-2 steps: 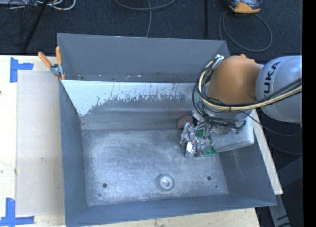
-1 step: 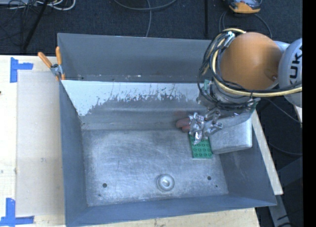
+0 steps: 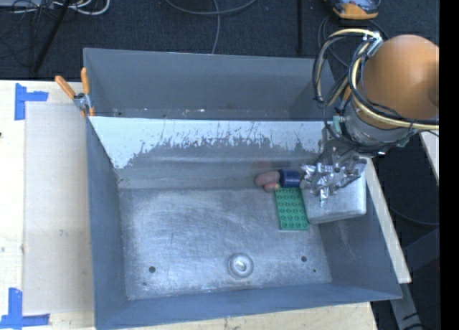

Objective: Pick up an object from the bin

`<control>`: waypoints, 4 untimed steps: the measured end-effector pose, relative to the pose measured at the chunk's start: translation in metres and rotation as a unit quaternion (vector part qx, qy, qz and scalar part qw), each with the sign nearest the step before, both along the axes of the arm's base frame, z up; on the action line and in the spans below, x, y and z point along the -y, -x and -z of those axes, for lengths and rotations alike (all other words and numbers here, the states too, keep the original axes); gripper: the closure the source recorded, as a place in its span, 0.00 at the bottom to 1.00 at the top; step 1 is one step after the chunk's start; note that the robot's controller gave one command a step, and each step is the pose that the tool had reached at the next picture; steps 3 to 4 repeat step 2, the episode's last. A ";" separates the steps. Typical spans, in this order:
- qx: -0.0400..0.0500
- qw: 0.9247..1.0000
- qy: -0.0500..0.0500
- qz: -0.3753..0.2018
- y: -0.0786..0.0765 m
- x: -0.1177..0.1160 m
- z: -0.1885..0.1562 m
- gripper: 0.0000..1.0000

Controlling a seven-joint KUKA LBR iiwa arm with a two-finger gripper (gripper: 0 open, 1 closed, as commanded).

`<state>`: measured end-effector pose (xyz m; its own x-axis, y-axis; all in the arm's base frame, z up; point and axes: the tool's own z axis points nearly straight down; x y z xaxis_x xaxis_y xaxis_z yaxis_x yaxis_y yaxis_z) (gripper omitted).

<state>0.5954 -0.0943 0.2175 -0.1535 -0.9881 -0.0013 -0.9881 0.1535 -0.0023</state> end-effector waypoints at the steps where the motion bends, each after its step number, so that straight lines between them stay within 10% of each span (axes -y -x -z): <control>1: -0.008 0.998 -0.001 0.055 0.063 -0.005 0.082 1.00; 2: 0.002 0.999 0.000 0.043 0.061 -0.012 0.004 1.00; 4: 0.002 0.999 0.000 0.043 0.061 -0.012 0.004 1.00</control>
Offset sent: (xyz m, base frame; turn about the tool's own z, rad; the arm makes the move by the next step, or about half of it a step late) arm -0.0595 0.0043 -0.0769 0.1068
